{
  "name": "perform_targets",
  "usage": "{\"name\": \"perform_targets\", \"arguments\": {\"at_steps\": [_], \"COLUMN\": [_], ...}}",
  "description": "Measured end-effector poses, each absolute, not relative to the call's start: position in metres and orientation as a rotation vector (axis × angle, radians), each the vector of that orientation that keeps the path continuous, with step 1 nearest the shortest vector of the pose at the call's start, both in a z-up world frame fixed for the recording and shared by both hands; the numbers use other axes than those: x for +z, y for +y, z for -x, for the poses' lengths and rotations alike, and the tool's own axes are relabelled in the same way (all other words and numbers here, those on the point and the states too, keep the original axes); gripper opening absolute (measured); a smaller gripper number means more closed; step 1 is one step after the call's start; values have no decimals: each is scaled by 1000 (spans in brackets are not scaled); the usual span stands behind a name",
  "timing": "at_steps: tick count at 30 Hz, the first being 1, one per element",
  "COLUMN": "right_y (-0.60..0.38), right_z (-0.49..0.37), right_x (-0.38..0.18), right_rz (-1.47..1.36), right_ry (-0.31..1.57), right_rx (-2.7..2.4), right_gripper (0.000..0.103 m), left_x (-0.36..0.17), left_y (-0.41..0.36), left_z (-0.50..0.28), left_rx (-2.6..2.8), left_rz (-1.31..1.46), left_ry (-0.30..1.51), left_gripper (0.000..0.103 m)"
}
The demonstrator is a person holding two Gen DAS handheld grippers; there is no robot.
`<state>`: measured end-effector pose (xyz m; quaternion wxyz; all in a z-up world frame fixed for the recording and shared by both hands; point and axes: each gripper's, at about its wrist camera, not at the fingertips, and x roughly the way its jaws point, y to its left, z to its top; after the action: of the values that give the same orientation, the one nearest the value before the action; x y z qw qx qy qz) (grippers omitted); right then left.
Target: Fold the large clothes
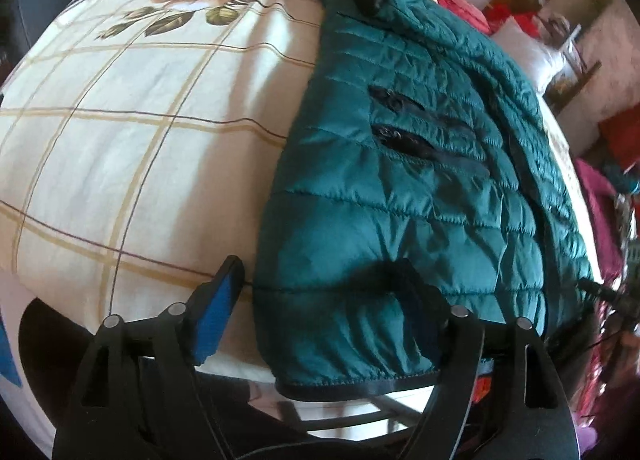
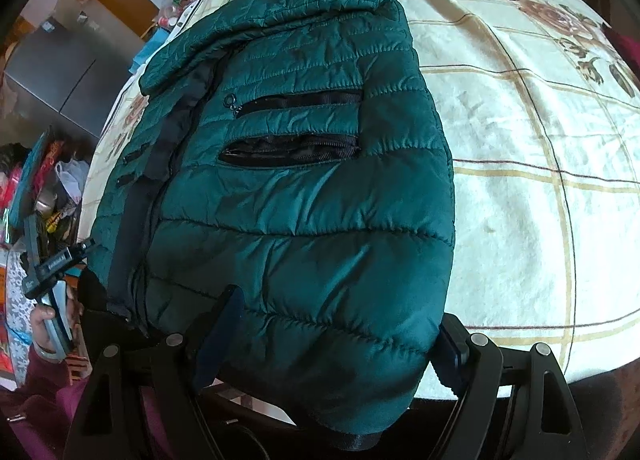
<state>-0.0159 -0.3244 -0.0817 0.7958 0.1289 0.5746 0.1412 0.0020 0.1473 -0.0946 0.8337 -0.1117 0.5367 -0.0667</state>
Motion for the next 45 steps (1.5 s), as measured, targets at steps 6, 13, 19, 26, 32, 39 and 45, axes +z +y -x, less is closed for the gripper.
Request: {"name": "perform_targets", "arguments": {"at_steps": [6, 13, 19, 26, 32, 39, 45], "right_y": [-326, -326, -319, -318, -325, -336, -345], "right_z": [15, 12, 14, 13, 8, -6, -23], "right_x": [-85, -87, -80, -70, -57, -17, 10], "right_rz": [-282, -302, -205, -176, -233, -293, -319], "right_ry": [1242, 1250, 1215, 1165, 1110, 983, 877], "right_rx": [307, 320, 364, 416, 435, 467, 445], "right_gripper": [82, 82, 50, 30, 22, 20, 20], "left_x": [-95, -95, -95, -94, -80, -37, 3], "left_y": [144, 141, 139, 130, 131, 137, 148], "left_z": [-3, -4, -3, 0, 1, -6, -29], "left_rx": [-131, -130, -128, -201, -184, -220, -191], "left_rz": [213, 193, 177, 166, 152, 199, 271], "left_ry": [1146, 1142, 1141, 1146, 1104, 992, 864], "left_gripper": [78, 78, 78, 55, 19, 12, 12]}}
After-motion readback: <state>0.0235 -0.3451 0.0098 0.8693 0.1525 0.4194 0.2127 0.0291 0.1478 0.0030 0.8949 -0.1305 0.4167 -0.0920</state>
